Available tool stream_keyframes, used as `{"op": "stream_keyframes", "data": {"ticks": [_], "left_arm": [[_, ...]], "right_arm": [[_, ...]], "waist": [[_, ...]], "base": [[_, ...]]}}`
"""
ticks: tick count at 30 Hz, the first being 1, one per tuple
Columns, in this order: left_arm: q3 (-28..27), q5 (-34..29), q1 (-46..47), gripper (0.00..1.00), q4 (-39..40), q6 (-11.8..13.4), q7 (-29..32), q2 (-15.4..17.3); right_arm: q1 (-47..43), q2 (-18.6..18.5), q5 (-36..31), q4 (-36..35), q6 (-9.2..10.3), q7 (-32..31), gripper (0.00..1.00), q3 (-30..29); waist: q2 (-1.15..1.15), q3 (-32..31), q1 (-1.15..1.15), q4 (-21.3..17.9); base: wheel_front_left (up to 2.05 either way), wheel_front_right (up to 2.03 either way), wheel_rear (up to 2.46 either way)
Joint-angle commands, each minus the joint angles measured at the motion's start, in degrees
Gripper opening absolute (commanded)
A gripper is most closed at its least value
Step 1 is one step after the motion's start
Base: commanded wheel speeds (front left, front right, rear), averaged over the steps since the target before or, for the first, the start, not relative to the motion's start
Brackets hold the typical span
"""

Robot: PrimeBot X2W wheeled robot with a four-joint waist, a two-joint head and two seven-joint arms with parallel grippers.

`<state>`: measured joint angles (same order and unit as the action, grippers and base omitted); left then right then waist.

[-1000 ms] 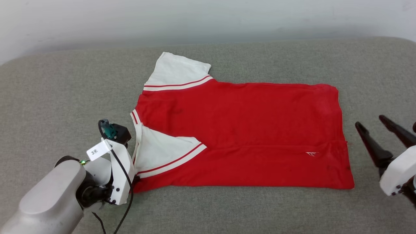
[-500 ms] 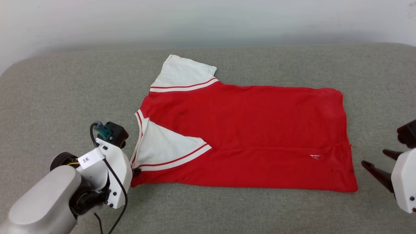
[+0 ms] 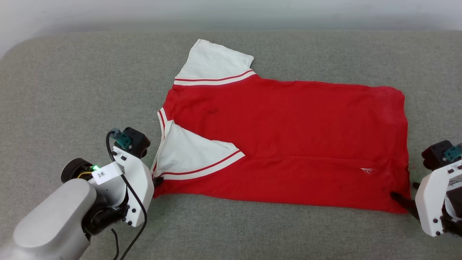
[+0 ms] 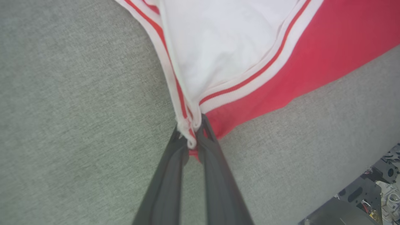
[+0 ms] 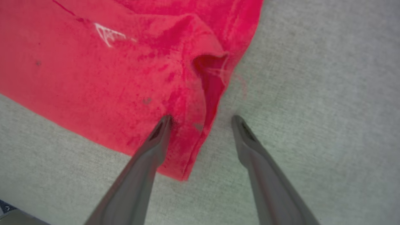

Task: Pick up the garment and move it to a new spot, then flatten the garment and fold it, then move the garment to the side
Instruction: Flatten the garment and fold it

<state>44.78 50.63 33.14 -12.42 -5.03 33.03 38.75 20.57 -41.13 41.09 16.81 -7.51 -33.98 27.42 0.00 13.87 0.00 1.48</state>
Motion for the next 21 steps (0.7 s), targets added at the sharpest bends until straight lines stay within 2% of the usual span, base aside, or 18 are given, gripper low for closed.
{"op": "stream_keyframes", "data": {"ticks": [1,7,9,15,21], "left_arm": [[0.09,-0.25,0.41,0.00,0.08,0.13,-0.38,-0.20],[0.04,0.14,-1.51,0.00,-0.57,0.42,-1.88,-0.37],[-0.07,0.55,-2.59,0.00,-0.74,0.67,-2.57,-0.10],[-0.92,2.00,-6.70,0.00,-0.20,1.48,-4.98,1.24],[-1.33,3.23,-10.46,0.00,3.00,2.69,-5.58,3.13]], "right_arm": [[-0.11,1.12,0.61,1.48,0.04,0.21,1.00,1.30],[-2.12,4.35,2.69,7.60,-0.05,3.67,1.00,6.30],[-2.14,4.44,3.28,8.20,-0.05,6.64,0.00,6.35],[-1.85,1.55,4.67,7.71,0.05,14.09,0.00,5.75],[-4.38,-1.21,6.77,3.77,0.07,17.09,0.00,4.49]], "waist": [[0.00,0.61,0.00,0.32],[0.00,0.17,0.00,0.10],[0.00,-0.76,0.00,-0.18],[0.00,-4.48,0.00,-0.86],[0.00,-7.34,0.00,-0.54]], "base": [[0.00,0.00,0.00],[0.00,0.00,0.00],[0.00,0.00,0.00],[0.00,0.00,0.00],[0.00,0.00,0.00]]}}
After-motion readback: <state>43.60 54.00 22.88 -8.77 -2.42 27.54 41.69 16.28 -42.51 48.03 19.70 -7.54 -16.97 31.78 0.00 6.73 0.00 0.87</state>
